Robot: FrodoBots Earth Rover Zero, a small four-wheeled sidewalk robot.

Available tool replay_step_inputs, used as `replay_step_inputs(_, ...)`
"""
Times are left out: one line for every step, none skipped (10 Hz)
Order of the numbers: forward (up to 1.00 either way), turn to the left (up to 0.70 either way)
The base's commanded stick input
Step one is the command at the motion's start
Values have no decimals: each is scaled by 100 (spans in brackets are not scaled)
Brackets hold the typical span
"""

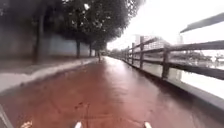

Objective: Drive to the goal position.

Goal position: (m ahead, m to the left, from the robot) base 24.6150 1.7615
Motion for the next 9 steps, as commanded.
replay_step_inputs(50,0)
replay_step_inputs(50,0)
replay_step_inputs(50,0)
replay_step_inputs(50,0)
replay_step_inputs(50,0)
replay_step_inputs(50,0)
replay_step_inputs(50,27)
replay_step_inputs(50,50)
replay_step_inputs(50,39)
